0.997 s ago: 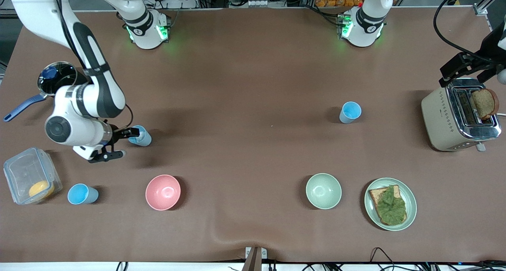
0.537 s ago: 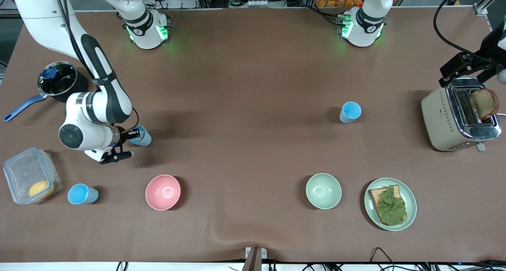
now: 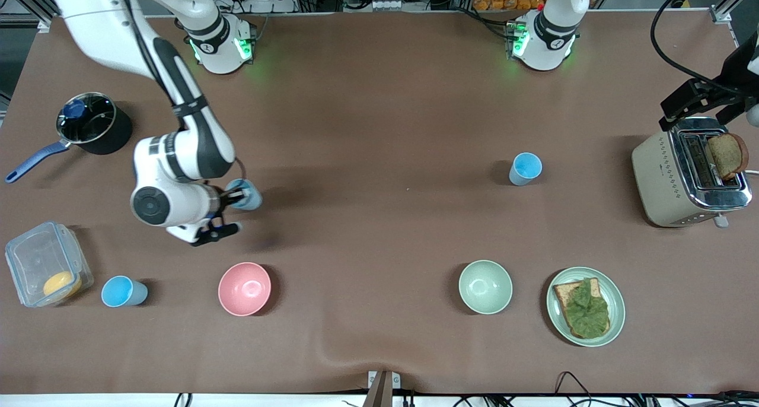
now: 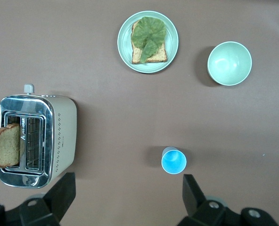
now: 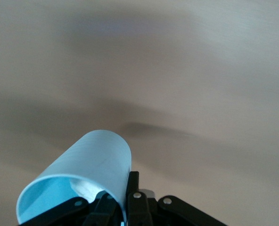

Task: Stack blue cups with both arms
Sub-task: 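Grasp the blue cup with the right gripper and carry it toward the table middle, then set the blue cup down and open the right gripper, then withdraw the right gripper while the left gripper reaches the other cup, then grasp the empty blue cup with the left gripper, then lift the blue cup and carry it over the placed cup with the left gripper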

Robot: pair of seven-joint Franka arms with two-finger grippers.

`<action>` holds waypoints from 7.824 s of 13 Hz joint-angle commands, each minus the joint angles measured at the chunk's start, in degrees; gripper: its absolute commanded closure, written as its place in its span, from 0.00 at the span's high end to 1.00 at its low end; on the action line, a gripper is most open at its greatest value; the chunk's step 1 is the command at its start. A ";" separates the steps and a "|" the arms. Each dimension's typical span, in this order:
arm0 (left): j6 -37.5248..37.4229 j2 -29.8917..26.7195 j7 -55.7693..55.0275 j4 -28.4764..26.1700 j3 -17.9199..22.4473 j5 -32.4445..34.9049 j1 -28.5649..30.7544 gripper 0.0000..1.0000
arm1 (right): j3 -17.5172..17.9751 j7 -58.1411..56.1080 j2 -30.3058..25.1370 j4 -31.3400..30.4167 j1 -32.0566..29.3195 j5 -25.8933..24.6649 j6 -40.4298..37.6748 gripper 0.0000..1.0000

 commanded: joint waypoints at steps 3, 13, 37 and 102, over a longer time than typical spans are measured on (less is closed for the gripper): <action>-0.01 0.07 -1.36 0.61 -0.07 1.53 0.26 1.00 | -0.33 16.98 0.53 2.99 14.06 11.79 3.94 0.00; -0.01 0.07 -1.27 0.61 -0.07 1.53 0.26 1.00 | -0.86 34.25 2.58 3.87 26.23 12.26 16.20 1.00; 2.26 6.40 -1.27 -2.19 -2.00 -0.49 -1.32 1.00 | -8.16 6.21 -25.46 4.95 -6.30 -5.82 -12.67 1.00; 28.03 20.62 -23.74 -9.95 0.36 -8.05 -41.38 0.00 | -3.14 6.47 -27.41 7.56 -11.75 -6.20 -18.79 1.00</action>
